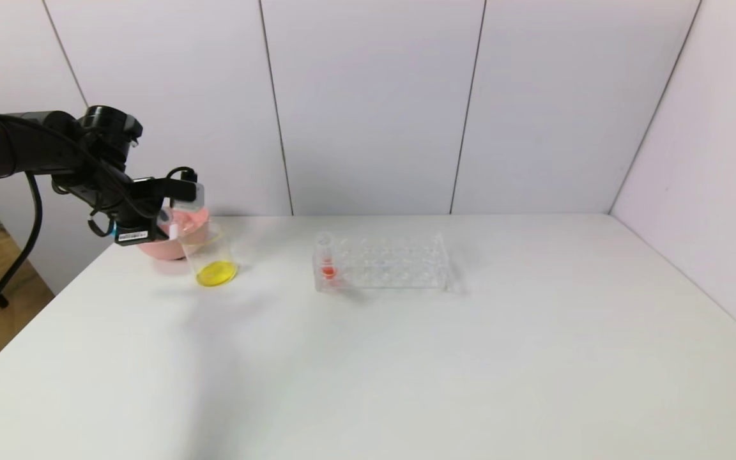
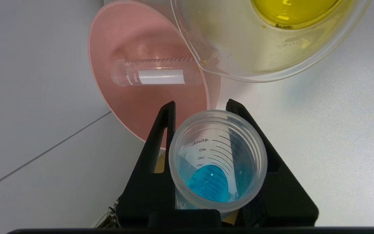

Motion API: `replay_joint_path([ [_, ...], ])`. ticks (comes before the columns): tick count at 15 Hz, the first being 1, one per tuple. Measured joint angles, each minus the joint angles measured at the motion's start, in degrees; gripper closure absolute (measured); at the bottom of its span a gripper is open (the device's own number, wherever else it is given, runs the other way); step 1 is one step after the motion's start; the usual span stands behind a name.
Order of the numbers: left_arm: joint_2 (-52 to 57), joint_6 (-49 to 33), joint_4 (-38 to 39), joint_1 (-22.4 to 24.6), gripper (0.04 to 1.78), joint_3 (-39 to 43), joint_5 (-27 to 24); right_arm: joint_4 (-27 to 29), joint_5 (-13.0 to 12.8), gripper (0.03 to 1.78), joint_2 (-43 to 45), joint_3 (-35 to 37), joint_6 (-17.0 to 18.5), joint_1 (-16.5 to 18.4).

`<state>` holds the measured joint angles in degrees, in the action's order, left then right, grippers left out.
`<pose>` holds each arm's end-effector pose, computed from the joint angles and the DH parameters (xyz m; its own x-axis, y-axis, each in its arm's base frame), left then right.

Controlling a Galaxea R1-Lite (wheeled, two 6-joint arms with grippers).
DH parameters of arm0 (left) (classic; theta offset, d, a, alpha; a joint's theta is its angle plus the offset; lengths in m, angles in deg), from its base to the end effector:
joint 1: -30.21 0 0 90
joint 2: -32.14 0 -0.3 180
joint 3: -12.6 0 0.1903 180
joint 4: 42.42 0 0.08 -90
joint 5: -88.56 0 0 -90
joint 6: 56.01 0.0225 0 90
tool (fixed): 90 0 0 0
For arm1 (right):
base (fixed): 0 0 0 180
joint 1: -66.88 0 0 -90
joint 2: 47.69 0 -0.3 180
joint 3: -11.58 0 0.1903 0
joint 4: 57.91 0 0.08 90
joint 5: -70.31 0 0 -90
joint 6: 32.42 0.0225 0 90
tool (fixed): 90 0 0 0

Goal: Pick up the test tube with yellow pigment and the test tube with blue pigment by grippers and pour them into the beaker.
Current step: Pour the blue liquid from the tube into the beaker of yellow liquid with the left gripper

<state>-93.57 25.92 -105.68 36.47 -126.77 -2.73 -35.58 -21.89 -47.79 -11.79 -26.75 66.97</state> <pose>0.4240 0.0460 0.2105 0.6465 0.0483 -0.7613 0.7362 0.2219 0.6393 -0.0227 -0.0008 0.0774 0.9991 -0.0400 0.0164 0.0381 0.9943 0.0994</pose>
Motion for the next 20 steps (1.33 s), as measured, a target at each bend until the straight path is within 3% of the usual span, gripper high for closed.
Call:
replay_joint_path([
  [20, -0.5, 0.6, 1.3, -3.4, 1.27, 0.0, 6.7, 0.0, 0.0, 0.1, 0.0, 0.0, 0.0, 0.0],
])
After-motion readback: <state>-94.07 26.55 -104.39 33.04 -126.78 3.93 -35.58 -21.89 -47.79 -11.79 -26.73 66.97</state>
